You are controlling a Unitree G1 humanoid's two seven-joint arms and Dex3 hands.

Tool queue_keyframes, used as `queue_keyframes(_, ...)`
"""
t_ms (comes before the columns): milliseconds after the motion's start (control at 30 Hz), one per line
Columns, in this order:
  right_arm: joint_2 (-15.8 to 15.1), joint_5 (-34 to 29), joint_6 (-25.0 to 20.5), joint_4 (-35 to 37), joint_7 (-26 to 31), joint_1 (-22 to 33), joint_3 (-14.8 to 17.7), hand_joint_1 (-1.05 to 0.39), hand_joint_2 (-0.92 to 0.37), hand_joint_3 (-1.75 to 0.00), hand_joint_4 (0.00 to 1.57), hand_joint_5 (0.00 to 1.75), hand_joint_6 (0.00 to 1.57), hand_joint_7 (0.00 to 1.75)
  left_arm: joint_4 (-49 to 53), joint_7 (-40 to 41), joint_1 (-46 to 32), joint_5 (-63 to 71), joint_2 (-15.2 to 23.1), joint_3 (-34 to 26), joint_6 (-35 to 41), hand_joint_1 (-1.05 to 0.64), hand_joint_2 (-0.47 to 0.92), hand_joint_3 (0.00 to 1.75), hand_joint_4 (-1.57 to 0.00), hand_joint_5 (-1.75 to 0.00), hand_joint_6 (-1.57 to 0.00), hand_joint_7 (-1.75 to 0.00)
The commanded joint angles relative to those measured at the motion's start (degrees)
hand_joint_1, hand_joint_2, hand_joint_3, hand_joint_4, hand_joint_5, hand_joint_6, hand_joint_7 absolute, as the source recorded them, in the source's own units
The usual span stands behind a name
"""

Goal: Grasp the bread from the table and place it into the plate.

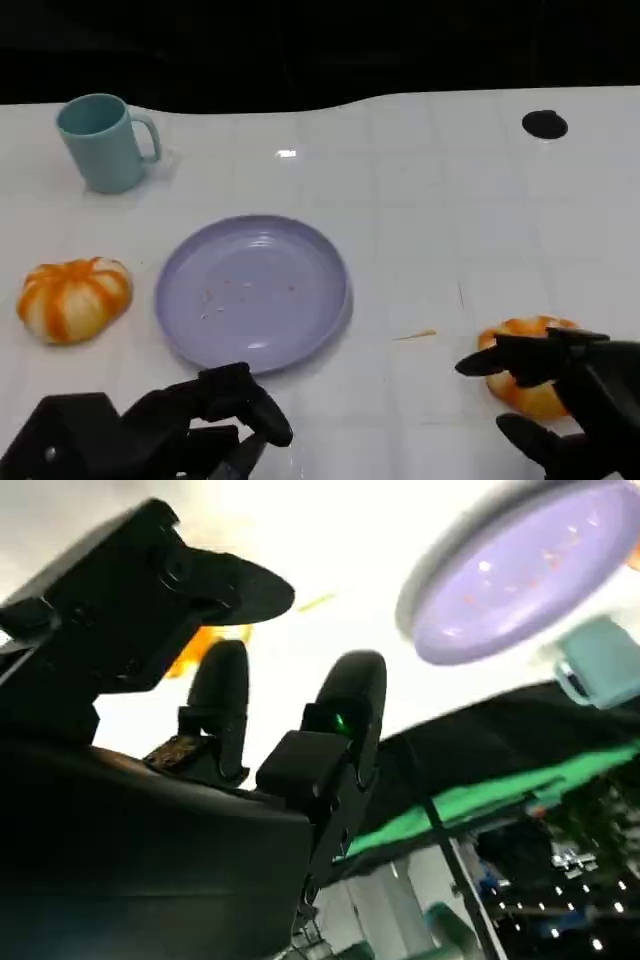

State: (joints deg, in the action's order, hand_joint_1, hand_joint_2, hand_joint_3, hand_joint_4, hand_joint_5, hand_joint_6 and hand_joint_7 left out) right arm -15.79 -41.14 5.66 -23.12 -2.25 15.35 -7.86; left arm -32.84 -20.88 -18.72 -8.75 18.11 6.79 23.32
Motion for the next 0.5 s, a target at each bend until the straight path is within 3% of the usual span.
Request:
queue_keyframes(33, -1.5, -3.2, -3.5, -3.0, -3.1, 0.2, 0.1, -0.40, -0.78, -0.15, 0.29, 0.55, 0.55, 0.03, -0.4, -0.2, -0.2, 0.2, 0.8, -0.5, -0.6, -0.35, 0.84, 0.68, -0.68, -1.75, -0.58, -1.51)
queue_keyframes(333, -2.3, -11.1, -7.8, -5.5, -6.3, 0.4, -0.6, -0.58, -0.88, -0.02, 0.01, 0.45, 0.31, 0.00, -0.9, -0.1, -0.2, 0.1, 1.0, -0.6, 0.1, -0.36, 0.84, 0.67, -0.68, -1.75, -0.59, -1.50)
queue_keyframes(500, -2.0, -13.3, -9.5, -5.6, -7.7, 0.3, -0.9, -0.58, -0.88, -0.01, 0.00, 0.40, 0.27, 0.00, -1.0, -0.2, -0.1, 0.1, 1.0, -0.5, 0.0, -0.36, 0.85, 0.67, -0.68, -1.75, -0.59, -1.49)
